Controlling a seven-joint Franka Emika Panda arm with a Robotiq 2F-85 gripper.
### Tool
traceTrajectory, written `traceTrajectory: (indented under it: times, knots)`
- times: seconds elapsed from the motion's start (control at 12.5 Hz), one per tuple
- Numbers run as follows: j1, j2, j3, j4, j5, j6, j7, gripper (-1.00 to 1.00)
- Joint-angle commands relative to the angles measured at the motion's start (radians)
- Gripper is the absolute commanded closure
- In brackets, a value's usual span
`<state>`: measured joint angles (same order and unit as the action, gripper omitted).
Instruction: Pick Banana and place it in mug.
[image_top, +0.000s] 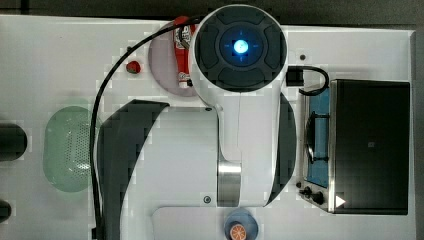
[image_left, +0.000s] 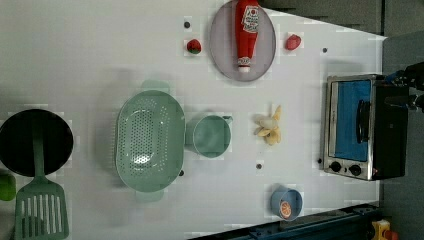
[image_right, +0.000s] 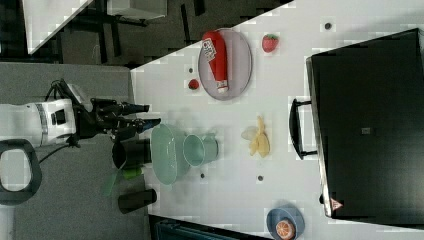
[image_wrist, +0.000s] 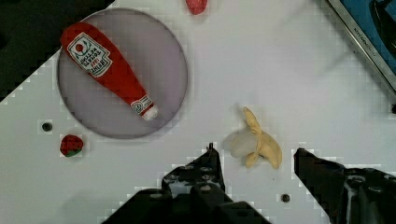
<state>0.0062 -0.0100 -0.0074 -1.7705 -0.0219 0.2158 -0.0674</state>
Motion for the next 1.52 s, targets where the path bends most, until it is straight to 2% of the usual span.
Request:
traceTrajectory:
  times: [0.08, 0.24, 0.4, 0.72, 1.04, 1.36, 1.52]
  knots:
    - [-0.031, -0.288, -0.014, -0.296, -0.006, -0.014, 0.076, -0.58]
    - [-0.031, -0.286, -0.011, -0.297, -0.006, -0.007, 0.073, -1.0]
    - [-0.03, -0.27, -0.008, -0.305, -0.006, 0.003, 0.006, -1.0]
    - [-0.03, -0.186, -0.007, -0.343, -0.006, 0.077, -0.284, -1.0]
    - [-0.03, -0.041, -0.007, -0.382, -0.006, 0.215, -0.52, -1.0]
    - [-0.03, 0.119, -0.003, -0.417, -0.006, 0.359, -0.941, -1.0]
    - [-0.03, 0.195, -0.003, -0.448, -0.006, 0.481, -1.036, -1.0]
